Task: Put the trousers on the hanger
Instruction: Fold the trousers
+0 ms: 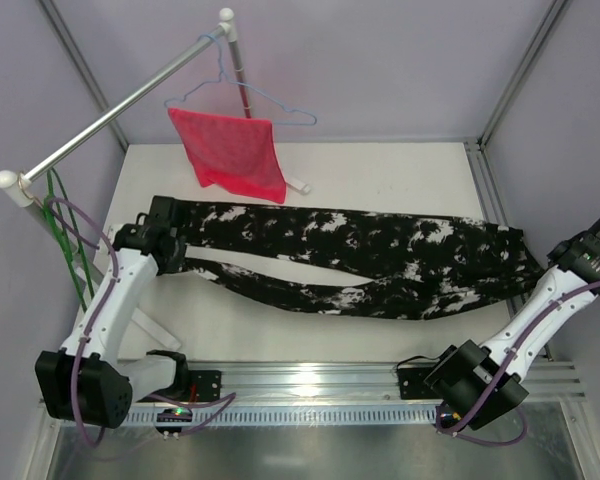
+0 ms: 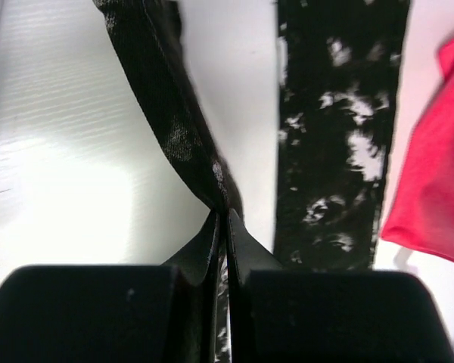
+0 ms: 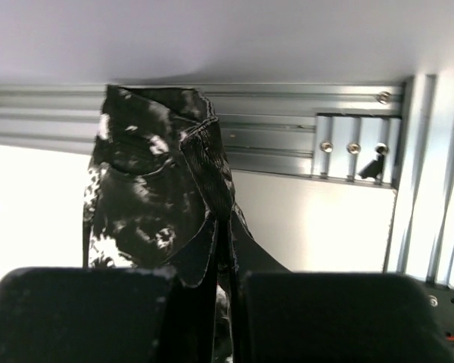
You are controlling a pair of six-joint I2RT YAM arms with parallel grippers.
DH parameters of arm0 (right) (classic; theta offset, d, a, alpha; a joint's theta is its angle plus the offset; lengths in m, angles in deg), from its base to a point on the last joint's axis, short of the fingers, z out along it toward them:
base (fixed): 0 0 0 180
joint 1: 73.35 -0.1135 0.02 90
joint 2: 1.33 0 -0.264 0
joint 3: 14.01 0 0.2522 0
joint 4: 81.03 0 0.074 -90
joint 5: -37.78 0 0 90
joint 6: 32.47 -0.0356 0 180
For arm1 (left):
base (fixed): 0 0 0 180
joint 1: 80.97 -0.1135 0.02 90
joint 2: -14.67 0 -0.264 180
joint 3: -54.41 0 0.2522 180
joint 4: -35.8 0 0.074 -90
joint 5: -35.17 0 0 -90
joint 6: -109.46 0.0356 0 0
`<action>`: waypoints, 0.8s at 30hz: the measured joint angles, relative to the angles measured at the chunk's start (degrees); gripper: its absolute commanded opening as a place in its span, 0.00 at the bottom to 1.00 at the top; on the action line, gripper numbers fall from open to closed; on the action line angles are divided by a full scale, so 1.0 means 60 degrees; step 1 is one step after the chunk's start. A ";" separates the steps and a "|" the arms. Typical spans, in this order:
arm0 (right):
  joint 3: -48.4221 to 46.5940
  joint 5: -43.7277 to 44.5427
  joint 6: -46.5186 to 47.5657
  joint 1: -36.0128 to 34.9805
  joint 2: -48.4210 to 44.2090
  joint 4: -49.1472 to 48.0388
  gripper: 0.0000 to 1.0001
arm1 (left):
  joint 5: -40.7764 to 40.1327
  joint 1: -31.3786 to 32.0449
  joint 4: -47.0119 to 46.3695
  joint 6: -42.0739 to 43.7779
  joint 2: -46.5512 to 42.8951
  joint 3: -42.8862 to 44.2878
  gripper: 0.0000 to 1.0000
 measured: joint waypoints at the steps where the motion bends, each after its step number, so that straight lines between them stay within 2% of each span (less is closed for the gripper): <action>1: -0.0168 0.0051 0.0000 -0.0284 0.0069 -0.0018 0.04 | -0.0102 0.0022 -0.0007 -0.0004 0.0044 0.0186 0.00; 5: -0.0382 0.0248 0.0160 -0.1290 0.0517 -0.0397 0.04 | -0.0455 0.0098 -0.0091 -0.0018 0.0248 0.0601 0.00; 11: -0.0204 0.0375 0.0452 -0.1636 0.1534 -0.0823 0.04 | -0.1089 0.0656 -0.0076 -0.0011 0.1115 0.0991 0.00; 19: 0.0007 0.0412 0.0699 -0.1763 0.1588 -0.1206 0.04 | -0.2269 0.3300 0.0390 -0.0685 0.2590 0.1759 0.01; 24: 0.0007 0.0390 0.0834 -0.1763 0.1570 -0.1253 0.04 | -0.2579 0.4371 0.1013 -0.1271 0.3610 0.2040 0.01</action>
